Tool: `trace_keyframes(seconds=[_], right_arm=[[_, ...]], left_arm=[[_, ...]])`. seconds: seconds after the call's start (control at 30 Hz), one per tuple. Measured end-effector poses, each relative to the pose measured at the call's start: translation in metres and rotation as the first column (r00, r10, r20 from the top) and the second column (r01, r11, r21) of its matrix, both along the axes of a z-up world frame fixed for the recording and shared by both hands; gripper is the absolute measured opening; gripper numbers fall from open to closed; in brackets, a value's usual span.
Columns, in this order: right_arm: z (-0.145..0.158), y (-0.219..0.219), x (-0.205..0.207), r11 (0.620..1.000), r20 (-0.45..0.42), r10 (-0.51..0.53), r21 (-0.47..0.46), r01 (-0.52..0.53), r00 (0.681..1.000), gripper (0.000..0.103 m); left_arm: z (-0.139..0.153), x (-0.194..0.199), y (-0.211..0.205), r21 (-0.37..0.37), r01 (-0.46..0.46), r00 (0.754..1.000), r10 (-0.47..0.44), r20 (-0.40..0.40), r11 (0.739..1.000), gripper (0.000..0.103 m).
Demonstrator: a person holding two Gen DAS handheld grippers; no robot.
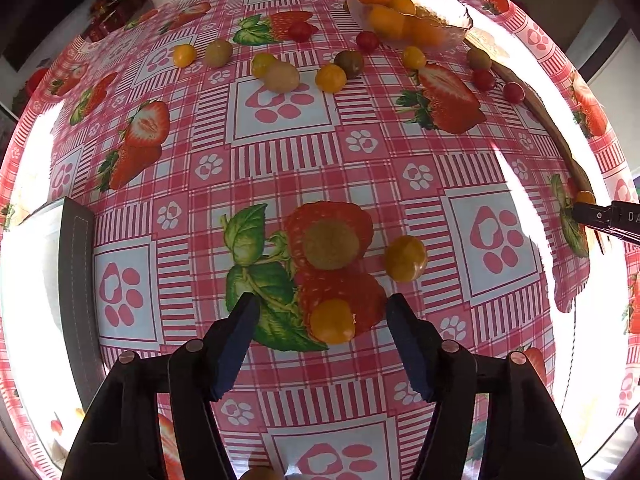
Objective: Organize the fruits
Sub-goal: 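Grasp a yellow tomato by the spatula with the right gripper while the left grasps another yellow tomato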
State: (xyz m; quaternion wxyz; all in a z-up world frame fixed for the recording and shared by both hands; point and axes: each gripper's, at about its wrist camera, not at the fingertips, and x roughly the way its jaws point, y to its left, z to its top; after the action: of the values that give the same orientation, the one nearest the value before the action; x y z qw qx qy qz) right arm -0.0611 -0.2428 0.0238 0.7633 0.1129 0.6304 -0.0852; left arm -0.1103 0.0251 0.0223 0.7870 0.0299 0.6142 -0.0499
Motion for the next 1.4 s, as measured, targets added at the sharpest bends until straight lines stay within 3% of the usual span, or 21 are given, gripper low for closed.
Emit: trace_keyframes(seconds=[0.07,0.13,0.27,0.37,0.63,0.67,0.77,0.8,1.13,1.23,1.27,1.4], right_arm=[[0.0,-0.001,0.003,1.0,0.007,0.005,0.007,-0.005,1.0,0.023],[0.003,-0.008,0.005,1.0,0.014,0.008,0.03,-0.009,1.0,0.023],[0.009,-0.009,-0.003,0.998,0.02,0.022,0.062,-0.023,1.0,0.022],[0.014,0.002,-0.019,0.996,0.017,0.055,0.075,-0.056,0.998,0.01],[0.014,0.021,-0.042,0.986,0.012,0.105,0.13,-0.105,0.994,0.011],[0.014,0.02,-0.043,0.986,0.013,0.107,0.13,-0.108,0.994,0.017],[0.016,0.012,-0.045,0.992,0.029,0.087,0.087,-0.09,0.996,0.047],[0.018,0.009,-0.044,0.994,0.037,0.078,0.075,-0.08,0.996,0.052],[0.009,0.003,-0.032,0.997,0.017,0.069,0.041,-0.07,0.997,0.049],[0.01,0.007,-0.037,0.996,0.017,0.085,0.003,-0.085,0.996,0.037],[0.01,0.009,-0.038,0.996,0.015,0.088,-0.009,-0.088,0.996,0.027],[0.012,0.008,-0.041,0.996,0.014,0.089,0.013,-0.09,0.996,0.027]], left_arm=[[0.004,0.0,-0.006,-0.004,0.027,1.0,-0.027,0.016,1.0,0.031],[0.005,0.002,-0.007,-0.015,0.042,0.999,-0.041,0.011,0.999,0.023],[0.006,0.003,0.003,-0.081,0.017,1.0,-0.017,-0.001,0.997,0.023],[0.007,0.001,0.013,-0.115,-0.004,1.0,0.003,-0.011,0.993,0.023],[0.008,0.0,0.014,-0.125,0.003,1.0,-0.005,-0.012,0.992,0.023],[0.007,-0.001,0.014,-0.125,0.001,1.0,-0.003,-0.012,0.992,0.023],[0.008,-0.003,0.015,-0.123,0.002,1.0,-0.003,-0.011,0.992,0.023],[0.008,-0.002,0.015,-0.121,0.003,1.0,-0.004,-0.01,0.993,0.023],[0.006,-0.002,0.01,-0.104,0.007,1.0,-0.007,-0.003,0.995,0.023],[0.006,-0.002,0.009,-0.103,0.009,1.0,-0.009,-0.002,0.995,0.023],[0.006,-0.002,0.01,-0.106,0.009,1.0,-0.009,-0.003,0.994,0.023],[0.007,-0.004,0.015,-0.135,0.006,1.0,-0.007,-0.01,0.991,0.023]])
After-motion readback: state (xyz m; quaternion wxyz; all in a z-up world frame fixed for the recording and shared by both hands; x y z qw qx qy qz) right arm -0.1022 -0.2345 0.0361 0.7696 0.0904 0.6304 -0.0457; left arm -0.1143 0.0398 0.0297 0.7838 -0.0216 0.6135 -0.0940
